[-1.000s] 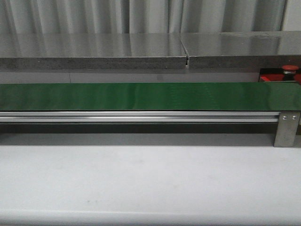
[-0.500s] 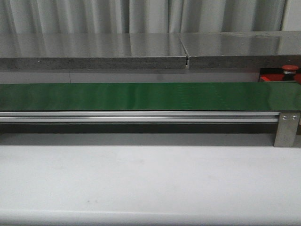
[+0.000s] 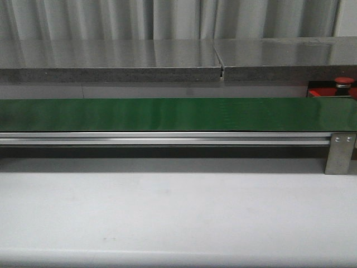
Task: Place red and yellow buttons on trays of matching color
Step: 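Carry the red button onto the green belt and open the left gripper, then move the left gripper to a yellow push-button and grasp it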
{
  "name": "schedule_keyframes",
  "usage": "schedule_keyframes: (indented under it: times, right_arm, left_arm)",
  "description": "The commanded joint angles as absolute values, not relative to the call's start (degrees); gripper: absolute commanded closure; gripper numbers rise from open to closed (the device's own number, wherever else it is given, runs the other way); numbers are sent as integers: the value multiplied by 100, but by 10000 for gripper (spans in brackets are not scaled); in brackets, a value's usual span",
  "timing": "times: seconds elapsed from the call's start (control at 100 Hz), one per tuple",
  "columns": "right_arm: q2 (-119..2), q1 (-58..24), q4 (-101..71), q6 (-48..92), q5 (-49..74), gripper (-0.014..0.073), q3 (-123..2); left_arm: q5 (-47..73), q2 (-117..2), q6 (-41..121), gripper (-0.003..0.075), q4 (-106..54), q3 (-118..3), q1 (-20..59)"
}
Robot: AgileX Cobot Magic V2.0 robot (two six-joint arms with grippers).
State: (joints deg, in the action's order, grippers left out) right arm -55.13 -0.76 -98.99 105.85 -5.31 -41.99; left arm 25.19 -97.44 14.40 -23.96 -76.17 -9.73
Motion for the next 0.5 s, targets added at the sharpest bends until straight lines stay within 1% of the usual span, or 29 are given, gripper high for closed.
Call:
schedule_keyframes:
  times: [0.0,0.21,0.38,0.49]
  right_arm:
    - [-5407,-59,-9870,10624,-454,662,-4413]
    - [-5407,-59,-9870,10624,-454,662,-4413]
    - [-5407,-59,-9870,10624,-454,662,-4413]
    - [-5407,-59,-9870,10624,-454,662,-4413]
  left_arm:
    - [2252,-9444,1420,80,-2418,-7988,-1117]
    - [2065,-9535,1420,80,-2418,-8106,-1719]
    - [2118,-9912,1420,80,-2444,-8220,-2220]
    - [2118,-10214,1420,80,-2457,-8397,-2382]
